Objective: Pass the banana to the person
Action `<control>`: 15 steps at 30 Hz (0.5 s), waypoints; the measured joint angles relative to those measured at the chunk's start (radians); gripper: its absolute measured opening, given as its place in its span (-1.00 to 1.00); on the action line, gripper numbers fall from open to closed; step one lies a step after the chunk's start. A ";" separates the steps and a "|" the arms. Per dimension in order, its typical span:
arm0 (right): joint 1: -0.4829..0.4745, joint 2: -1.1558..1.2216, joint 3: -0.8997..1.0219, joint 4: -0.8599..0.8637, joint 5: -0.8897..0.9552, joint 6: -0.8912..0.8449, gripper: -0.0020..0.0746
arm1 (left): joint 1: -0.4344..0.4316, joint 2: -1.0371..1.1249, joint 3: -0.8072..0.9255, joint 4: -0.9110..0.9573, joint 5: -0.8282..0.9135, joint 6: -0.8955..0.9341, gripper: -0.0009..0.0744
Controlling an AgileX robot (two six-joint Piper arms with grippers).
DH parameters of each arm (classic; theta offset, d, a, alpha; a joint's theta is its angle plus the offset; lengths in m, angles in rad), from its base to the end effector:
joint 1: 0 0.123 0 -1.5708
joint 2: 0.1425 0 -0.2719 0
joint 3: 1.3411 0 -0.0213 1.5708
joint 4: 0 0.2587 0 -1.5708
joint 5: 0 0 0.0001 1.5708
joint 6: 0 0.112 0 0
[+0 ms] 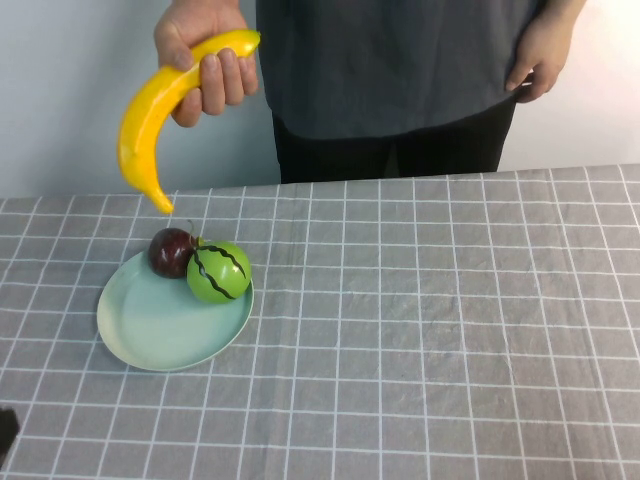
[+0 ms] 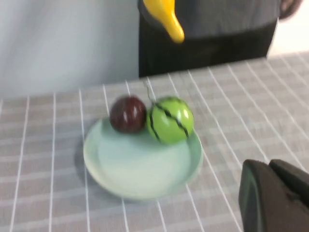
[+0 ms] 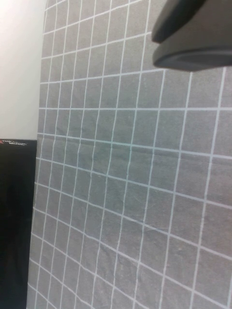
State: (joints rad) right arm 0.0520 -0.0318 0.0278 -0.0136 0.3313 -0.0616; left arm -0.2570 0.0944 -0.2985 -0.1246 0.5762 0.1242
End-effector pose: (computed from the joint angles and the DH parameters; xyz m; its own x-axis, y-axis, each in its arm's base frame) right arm 0.0941 0.0044 0.1711 -0.2332 -0.0866 -0.9686 -0.0652 0.9952 -0.0733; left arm 0.0800 -0.0289 0.2504 -0.2623 0.0891 -0.9609 0.3217 0.9468 0.0000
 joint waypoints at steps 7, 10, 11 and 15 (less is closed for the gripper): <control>0.000 0.000 0.000 0.000 0.000 0.000 -0.96 | 0.031 -0.037 0.252 -0.004 -0.500 -0.009 -0.99; 0.000 0.000 0.000 0.000 0.000 0.000 -0.96 | 0.088 -0.075 0.316 -0.018 -0.583 -0.030 -0.99; 0.000 0.000 0.000 0.000 0.000 0.000 -0.96 | 0.109 -0.088 0.319 -0.020 -0.576 -0.035 -0.99; 0.000 0.000 0.000 0.000 0.000 0.000 -0.96 | 0.170 -0.104 0.323 -0.002 -0.420 -0.037 -0.99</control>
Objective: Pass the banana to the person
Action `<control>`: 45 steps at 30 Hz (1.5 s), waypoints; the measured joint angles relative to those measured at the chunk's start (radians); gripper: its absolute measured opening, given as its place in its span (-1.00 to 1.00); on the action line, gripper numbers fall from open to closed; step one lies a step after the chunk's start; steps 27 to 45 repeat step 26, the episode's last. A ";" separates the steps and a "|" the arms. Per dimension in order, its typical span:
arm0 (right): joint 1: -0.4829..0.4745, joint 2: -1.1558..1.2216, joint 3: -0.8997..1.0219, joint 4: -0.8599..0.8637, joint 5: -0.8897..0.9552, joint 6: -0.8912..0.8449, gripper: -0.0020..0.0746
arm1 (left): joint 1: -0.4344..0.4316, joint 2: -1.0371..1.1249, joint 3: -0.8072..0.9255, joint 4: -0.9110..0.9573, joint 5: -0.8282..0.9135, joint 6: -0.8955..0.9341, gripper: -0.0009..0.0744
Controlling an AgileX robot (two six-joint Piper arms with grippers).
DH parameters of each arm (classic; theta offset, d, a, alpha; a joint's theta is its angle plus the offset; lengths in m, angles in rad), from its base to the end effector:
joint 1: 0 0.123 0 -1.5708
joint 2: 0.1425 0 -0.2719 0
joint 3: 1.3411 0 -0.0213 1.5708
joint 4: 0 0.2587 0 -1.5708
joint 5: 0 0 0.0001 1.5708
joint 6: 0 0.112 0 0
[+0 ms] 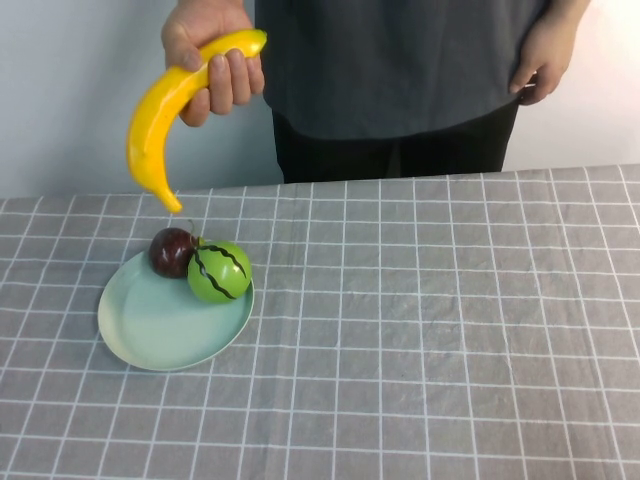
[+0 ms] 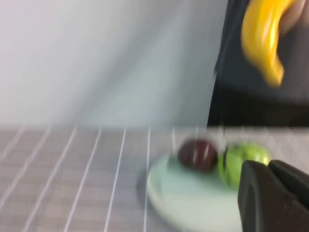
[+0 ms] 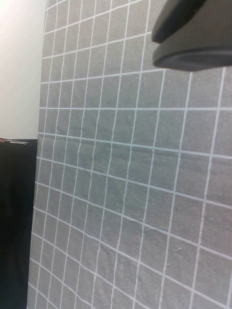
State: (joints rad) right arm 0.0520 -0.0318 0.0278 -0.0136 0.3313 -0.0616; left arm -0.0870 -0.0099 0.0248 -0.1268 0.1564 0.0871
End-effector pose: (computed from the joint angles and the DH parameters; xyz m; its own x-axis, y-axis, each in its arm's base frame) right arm 0.0941 0.0044 0.1711 -0.2332 -0.0866 -0.9686 -0.0652 0.9952 -0.0733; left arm 0.0980 -0.0108 0.1895 -0.0865 -0.0308 -0.9958 0.1032 0.9939 -0.0397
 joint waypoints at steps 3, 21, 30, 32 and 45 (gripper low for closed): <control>0.000 0.000 0.000 0.000 0.000 0.000 -0.96 | 0.009 0.000 0.000 0.014 0.126 -0.002 -0.99; 0.000 0.000 0.000 0.000 0.000 0.000 -0.96 | 0.009 -0.001 -0.002 0.045 0.209 -0.006 -0.99; 0.000 0.000 0.000 0.000 0.000 0.000 -0.96 | 0.009 -0.001 -0.002 0.045 0.209 -0.006 -0.99; 0.000 0.000 0.000 0.000 0.000 0.000 -0.96 | 0.009 -0.001 -0.002 0.045 0.209 -0.006 -0.99; 0.000 0.000 0.000 0.000 0.000 0.000 -0.96 | 0.009 -0.001 -0.002 0.045 0.209 -0.006 -0.99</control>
